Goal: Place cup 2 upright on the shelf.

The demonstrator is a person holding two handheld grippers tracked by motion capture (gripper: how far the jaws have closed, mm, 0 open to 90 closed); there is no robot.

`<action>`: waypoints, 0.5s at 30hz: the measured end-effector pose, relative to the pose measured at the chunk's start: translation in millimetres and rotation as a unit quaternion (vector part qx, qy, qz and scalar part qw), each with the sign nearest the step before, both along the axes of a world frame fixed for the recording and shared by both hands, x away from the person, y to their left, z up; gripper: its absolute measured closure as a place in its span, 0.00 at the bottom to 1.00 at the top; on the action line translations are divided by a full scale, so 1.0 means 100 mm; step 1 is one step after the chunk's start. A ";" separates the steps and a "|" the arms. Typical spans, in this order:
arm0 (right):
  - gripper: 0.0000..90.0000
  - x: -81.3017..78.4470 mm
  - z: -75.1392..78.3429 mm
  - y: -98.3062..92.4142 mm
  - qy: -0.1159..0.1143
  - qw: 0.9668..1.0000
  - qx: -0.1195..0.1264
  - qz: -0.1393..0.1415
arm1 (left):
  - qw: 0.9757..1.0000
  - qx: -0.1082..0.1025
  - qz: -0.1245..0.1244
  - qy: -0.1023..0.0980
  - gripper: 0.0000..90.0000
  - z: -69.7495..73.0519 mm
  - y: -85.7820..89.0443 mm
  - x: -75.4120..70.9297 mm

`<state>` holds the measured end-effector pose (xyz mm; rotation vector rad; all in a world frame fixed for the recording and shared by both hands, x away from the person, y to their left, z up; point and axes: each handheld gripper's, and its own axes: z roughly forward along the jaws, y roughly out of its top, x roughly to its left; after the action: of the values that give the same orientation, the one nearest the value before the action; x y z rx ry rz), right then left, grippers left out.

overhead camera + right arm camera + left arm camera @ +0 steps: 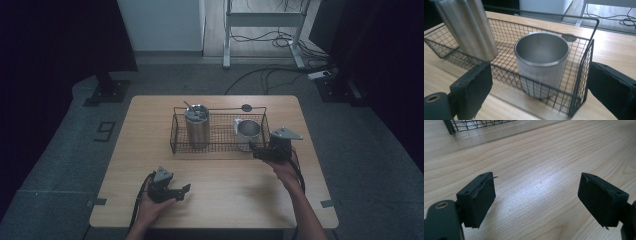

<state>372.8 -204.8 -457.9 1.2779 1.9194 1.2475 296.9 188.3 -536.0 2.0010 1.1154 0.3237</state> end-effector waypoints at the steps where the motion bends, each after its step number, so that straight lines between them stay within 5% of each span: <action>1: 0.08 -0.02 -0.01 -0.01 0.000 1.000 0.001 0.000 | 1.000 0.000 0.001 0.000 0.16 0.00 0.00 0.00; 15: 0.12 -0.41 -0.45 -0.14 0.033 0.999 -0.003 0.009 | 1.000 0.003 0.003 -0.003 0.16 -0.01 0.00 0.00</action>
<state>331.4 -219.3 -502.9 1.3156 1.9837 1.2222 296.6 188.1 -536.6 2.0010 1.1179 0.3353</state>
